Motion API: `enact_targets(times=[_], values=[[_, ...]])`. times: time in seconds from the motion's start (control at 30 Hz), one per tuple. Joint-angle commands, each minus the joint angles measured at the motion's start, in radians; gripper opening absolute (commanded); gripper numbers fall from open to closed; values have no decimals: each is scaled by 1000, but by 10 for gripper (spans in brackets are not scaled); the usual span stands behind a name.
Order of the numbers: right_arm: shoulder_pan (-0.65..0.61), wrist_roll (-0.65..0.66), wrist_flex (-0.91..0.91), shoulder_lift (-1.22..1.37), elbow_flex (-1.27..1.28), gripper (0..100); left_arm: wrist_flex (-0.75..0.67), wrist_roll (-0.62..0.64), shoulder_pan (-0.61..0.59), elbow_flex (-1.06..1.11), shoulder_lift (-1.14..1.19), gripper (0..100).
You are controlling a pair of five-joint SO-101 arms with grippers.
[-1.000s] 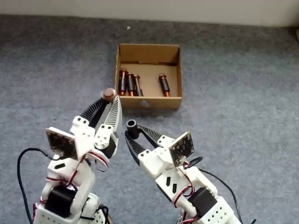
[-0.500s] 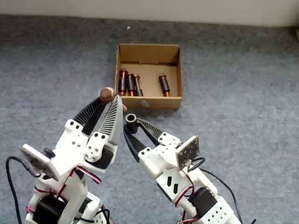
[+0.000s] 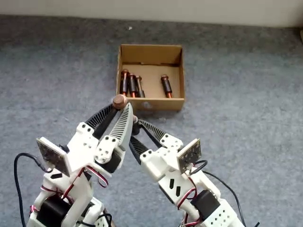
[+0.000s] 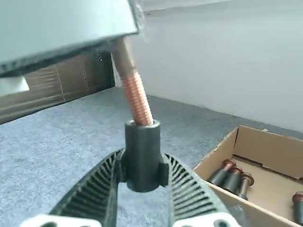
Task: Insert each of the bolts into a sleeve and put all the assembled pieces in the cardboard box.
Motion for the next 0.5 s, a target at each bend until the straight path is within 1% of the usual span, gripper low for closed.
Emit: enact_targets(times=[0.0, 0.13, 0.27, 0.4, 0.47], values=[[-10, 74, -48, -10, 131, 6, 0, 2, 39, -8, 5, 42], [-7, 74, -51, -10, 131, 6, 3, 2, 41, -5, 5, 42], [-7, 78, -51, -10, 134, 6, 51, -2, 41, -10, -2, 42], [-7, 78, -50, -10, 136, 6, 60, -72, 39, -1, 5, 46], [-7, 78, -50, -10, 136, 6, 81, -80, 39, -1, 5, 54]])
